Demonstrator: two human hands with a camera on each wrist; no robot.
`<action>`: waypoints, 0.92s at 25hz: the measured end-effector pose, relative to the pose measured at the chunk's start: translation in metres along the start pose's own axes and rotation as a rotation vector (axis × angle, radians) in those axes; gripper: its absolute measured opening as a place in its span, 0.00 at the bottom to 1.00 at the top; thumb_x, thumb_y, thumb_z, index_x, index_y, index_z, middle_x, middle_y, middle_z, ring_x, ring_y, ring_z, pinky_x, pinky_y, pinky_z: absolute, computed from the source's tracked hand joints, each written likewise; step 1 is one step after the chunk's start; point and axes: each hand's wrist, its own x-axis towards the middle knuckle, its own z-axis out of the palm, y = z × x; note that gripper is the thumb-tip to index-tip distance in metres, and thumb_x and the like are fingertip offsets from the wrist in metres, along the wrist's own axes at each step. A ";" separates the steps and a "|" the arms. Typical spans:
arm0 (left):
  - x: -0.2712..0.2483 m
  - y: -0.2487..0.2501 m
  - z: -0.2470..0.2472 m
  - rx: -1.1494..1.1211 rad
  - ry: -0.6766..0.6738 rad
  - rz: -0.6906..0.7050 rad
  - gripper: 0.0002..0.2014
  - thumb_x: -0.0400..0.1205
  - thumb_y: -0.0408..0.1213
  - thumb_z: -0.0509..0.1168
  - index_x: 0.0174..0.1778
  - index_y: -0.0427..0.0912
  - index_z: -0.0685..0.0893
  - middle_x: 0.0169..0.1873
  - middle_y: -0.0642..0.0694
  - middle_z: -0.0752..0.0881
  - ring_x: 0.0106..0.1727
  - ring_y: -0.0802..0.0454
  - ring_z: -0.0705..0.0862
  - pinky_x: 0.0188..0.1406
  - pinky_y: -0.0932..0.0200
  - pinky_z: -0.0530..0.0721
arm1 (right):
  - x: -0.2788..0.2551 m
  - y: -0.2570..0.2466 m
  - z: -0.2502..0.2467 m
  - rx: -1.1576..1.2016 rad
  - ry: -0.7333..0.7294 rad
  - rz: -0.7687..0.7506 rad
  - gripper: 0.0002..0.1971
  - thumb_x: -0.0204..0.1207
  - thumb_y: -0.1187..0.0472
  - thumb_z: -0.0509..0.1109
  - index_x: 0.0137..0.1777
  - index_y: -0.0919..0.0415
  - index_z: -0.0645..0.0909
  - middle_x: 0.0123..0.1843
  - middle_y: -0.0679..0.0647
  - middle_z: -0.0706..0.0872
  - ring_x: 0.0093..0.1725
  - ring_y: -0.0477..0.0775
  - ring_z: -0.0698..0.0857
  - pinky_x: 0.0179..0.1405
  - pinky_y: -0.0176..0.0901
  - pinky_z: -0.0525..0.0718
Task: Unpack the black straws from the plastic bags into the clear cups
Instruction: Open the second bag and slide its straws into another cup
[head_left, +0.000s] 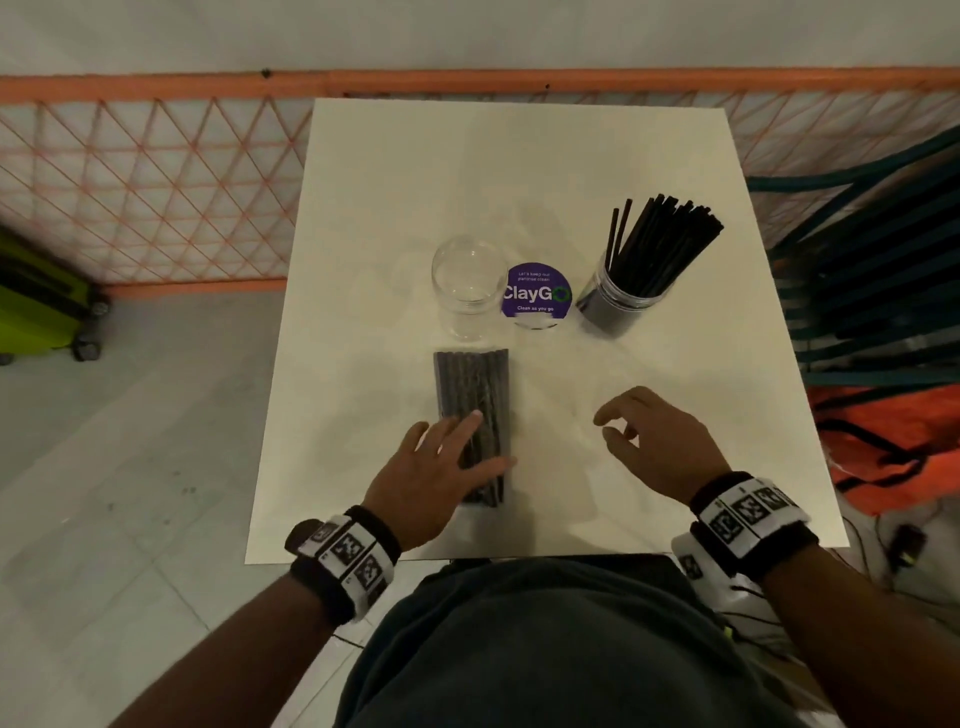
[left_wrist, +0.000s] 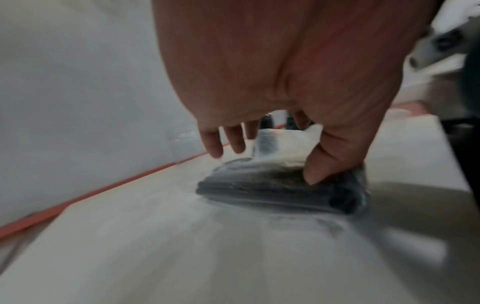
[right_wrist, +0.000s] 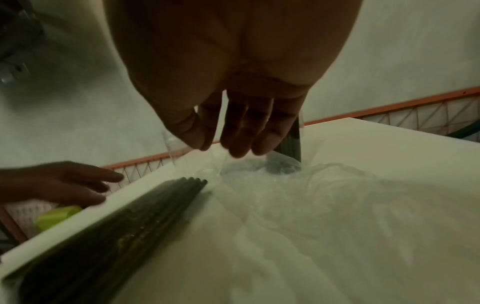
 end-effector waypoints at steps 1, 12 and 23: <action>0.005 0.001 0.006 0.078 -0.001 0.076 0.40 0.78 0.41 0.71 0.84 0.61 0.60 0.82 0.30 0.68 0.77 0.28 0.74 0.73 0.29 0.75 | -0.003 -0.007 0.002 0.016 -0.030 -0.009 0.05 0.79 0.52 0.66 0.52 0.40 0.80 0.53 0.36 0.78 0.41 0.40 0.84 0.41 0.42 0.81; 0.064 0.005 0.007 0.015 -0.023 0.278 0.30 0.73 0.50 0.75 0.71 0.55 0.75 0.74 0.37 0.78 0.77 0.33 0.74 0.75 0.28 0.70 | -0.033 0.021 0.002 0.080 -0.111 0.167 0.03 0.79 0.49 0.66 0.49 0.37 0.79 0.44 0.33 0.84 0.40 0.37 0.83 0.45 0.44 0.84; 0.058 -0.005 -0.071 -0.975 0.276 -0.306 0.34 0.69 0.51 0.81 0.68 0.59 0.73 0.55 0.64 0.86 0.52 0.64 0.85 0.50 0.66 0.82 | -0.002 -0.028 -0.017 0.305 -0.114 -0.008 0.14 0.76 0.46 0.71 0.60 0.37 0.75 0.45 0.35 0.85 0.39 0.40 0.85 0.46 0.47 0.85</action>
